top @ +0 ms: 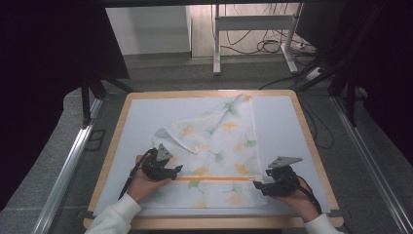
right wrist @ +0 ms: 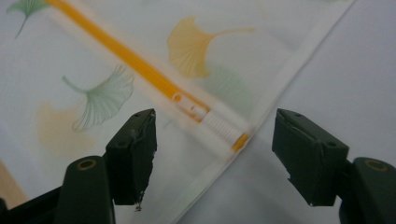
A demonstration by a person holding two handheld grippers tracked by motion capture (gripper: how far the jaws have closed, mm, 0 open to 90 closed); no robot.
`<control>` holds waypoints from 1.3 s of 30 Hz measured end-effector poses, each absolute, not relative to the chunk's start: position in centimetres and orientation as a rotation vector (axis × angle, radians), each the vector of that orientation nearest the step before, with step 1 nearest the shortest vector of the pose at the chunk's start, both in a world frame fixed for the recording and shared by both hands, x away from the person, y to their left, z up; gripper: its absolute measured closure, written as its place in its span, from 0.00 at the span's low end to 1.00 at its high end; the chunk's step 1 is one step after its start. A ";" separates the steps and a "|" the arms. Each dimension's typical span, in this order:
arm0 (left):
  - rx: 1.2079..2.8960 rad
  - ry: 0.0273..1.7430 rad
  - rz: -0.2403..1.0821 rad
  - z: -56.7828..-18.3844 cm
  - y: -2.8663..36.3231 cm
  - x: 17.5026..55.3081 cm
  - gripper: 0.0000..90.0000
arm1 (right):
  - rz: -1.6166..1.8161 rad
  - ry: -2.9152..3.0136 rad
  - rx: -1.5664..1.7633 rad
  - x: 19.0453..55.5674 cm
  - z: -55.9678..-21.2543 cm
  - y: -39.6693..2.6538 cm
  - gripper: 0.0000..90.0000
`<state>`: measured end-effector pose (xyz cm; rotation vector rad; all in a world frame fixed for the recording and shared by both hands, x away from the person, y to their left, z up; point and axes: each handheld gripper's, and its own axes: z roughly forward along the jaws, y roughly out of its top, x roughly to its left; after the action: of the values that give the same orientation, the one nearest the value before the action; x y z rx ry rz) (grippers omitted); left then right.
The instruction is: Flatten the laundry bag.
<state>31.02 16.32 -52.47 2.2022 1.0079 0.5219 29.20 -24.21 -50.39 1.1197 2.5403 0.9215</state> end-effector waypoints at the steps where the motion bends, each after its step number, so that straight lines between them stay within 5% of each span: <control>1: 2.203 1.008 0.523 -52.5 16.3 31.0 0.37 | 0.895 2.555 1.119 29.0 -50.6 -24.0 0.30; 7: 2.218 1.004 0.526 -52.6 16.2 31.1 0.37 | 0.743 2.564 1.078 28.1 -51.3 -22.2 0.32; 12: 2.219 1.003 0.528 -52.6 16.3 31.0 0.37 | 0.769 2.504 1.145 28.3 -51.2 -22.9 0.54; 24: 2.223 0.996 0.533 -52.7 16.1 31.0 0.37 | 0.762 2.489 1.112 28.2 -51.1 -22.8 0.85; 30: 2.212 0.986 0.538 -52.6 16.1 30.9 0.39 | 0.778 2.492 1.097 28.2 -51.1 -23.0 0.93; 33: 2.198 0.977 0.504 -52.4 16.1 30.9 0.47 | 0.807 2.507 1.109 27.9 -50.9 -23.6 0.95; 36: 2.198 0.946 0.462 -52.2 15.9 30.9 0.70 | 0.831 2.519 1.122 27.1 -50.9 -24.6 0.95; 39: 2.207 0.923 0.431 -52.0 15.4 30.9 0.81 | 0.837 2.514 1.137 26.3 -50.8 -25.6 0.95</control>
<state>30.87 15.44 -52.02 2.2069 0.9235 0.4313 26.26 -25.61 -50.80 1.1369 2.5144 0.8375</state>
